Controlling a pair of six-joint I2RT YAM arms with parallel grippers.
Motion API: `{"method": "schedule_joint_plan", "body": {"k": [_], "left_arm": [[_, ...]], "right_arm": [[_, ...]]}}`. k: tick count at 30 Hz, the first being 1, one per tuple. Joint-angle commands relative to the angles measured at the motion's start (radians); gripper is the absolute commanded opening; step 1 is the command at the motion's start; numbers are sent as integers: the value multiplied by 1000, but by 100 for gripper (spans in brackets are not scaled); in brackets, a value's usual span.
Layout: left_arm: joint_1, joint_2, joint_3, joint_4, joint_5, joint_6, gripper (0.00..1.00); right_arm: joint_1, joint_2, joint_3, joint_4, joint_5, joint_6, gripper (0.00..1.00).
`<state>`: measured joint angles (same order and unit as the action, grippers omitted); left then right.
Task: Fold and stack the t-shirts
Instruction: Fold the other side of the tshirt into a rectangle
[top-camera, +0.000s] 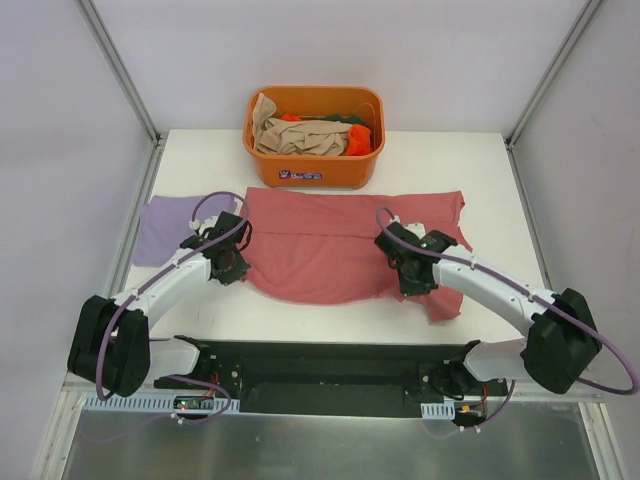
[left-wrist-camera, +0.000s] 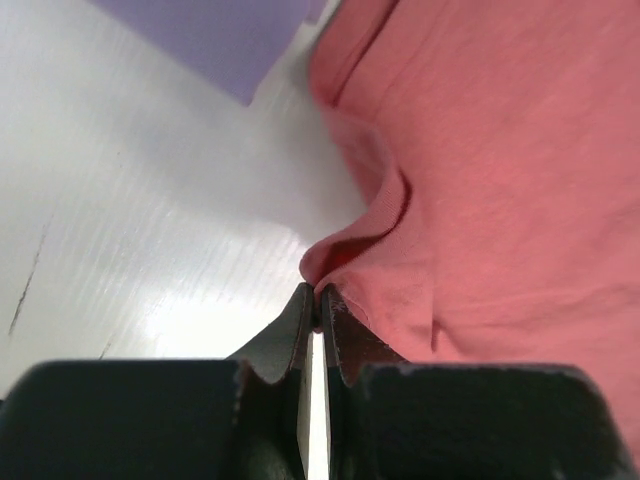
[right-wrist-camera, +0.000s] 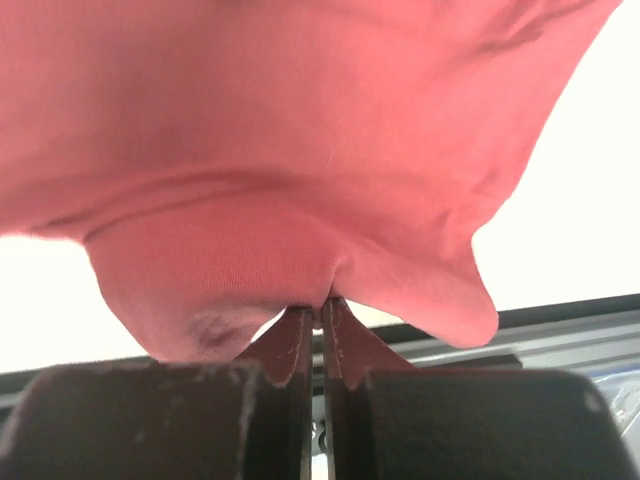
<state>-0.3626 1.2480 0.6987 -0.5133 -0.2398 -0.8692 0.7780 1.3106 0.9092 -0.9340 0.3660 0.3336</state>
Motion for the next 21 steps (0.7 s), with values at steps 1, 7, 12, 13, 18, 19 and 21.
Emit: {"method": "schedule_joint_plan", "body": {"k": [1,7,12,13,18,19,21], "left_arm": [[13,19,85,-7,-29,19,0],[28,108,176,-7,-38,36,0],[48,162,235,-8,-49,30,0],[53,175,248,-7,-50,26,0],[71,235,306,-7,-52,35,0],[73,246,318,-7,-50,38,0],[79,266,338,-8,-53,41,0]], "right_arm": [[-78,53,135,-25,94,-178,0],[-169,147,263,9,120,-297,0],[-218,216,353,37,103,-384,0],[-227,228,368,37,102,-381,0],[-275,294,445,53,90,-403,0],[-281,308,462,55,80,-410,0],[-293,341,493,57,62,-421,0]]}}
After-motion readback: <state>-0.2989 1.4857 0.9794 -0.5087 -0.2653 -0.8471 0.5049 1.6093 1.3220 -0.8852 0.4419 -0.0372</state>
